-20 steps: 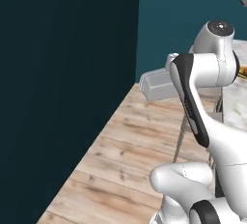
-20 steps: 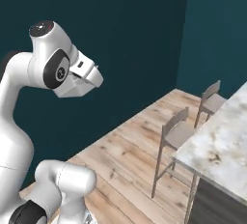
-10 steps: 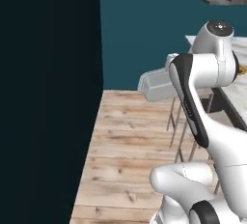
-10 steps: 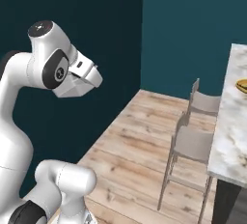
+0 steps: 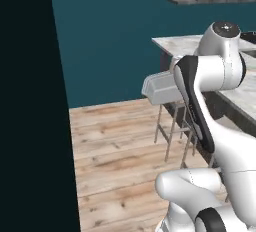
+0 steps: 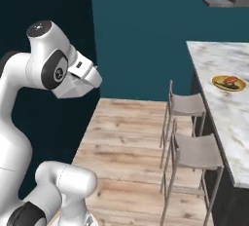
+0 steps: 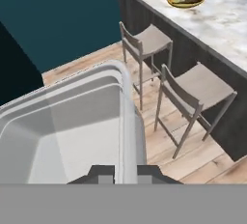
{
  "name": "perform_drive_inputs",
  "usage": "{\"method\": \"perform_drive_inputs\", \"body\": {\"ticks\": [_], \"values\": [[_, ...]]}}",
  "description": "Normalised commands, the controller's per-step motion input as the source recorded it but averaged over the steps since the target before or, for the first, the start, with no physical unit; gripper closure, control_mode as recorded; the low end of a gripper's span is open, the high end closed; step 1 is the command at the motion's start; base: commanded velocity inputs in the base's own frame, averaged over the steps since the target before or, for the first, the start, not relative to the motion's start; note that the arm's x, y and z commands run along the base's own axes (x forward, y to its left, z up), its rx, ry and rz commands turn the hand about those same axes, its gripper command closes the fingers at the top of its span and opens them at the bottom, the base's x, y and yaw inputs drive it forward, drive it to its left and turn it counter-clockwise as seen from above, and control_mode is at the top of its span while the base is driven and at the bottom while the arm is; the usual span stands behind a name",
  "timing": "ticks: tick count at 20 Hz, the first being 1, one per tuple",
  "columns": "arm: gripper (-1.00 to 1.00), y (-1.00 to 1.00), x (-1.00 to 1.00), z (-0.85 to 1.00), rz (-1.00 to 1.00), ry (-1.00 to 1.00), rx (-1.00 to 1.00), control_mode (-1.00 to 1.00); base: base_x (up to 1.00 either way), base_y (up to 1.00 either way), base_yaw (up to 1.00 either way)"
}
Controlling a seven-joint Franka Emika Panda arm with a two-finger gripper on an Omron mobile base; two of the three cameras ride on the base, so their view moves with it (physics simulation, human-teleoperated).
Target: Retrieve the tupperware and aluminum foil from the cabinet and place them on the dining counter near the plate with sweet potato and fish to prepare for storing leftovers.
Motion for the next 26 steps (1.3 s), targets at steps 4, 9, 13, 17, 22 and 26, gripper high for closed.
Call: {"method": "perform_drive_inputs", "body": {"ticks": [4,9,13,17,22,26], "values": [[1.0,0.0,0.0,0.0,0.0,0.0,0.0,1.0,0.79,0.47,-0.55],[1.0,0.0,0.0,0.0,0.0,0.0,0.0,1.0,0.8,0.52,-0.54],[1.0,0.0,0.0,0.0,0.0,0.0,0.0,1.0,0.79,0.66,-0.53],[1.0,0.0,0.0,0.0,0.0,0.0,0.0,1.0,0.78,0.75,-0.53],[1.0,0.0,0.0,0.0,0.0,0.0,0.0,1.0,0.77,0.78,-0.53],[1.0,0.0,0.0,0.0,0.0,0.0,0.0,1.0,0.77,0.75,-0.53]]}}
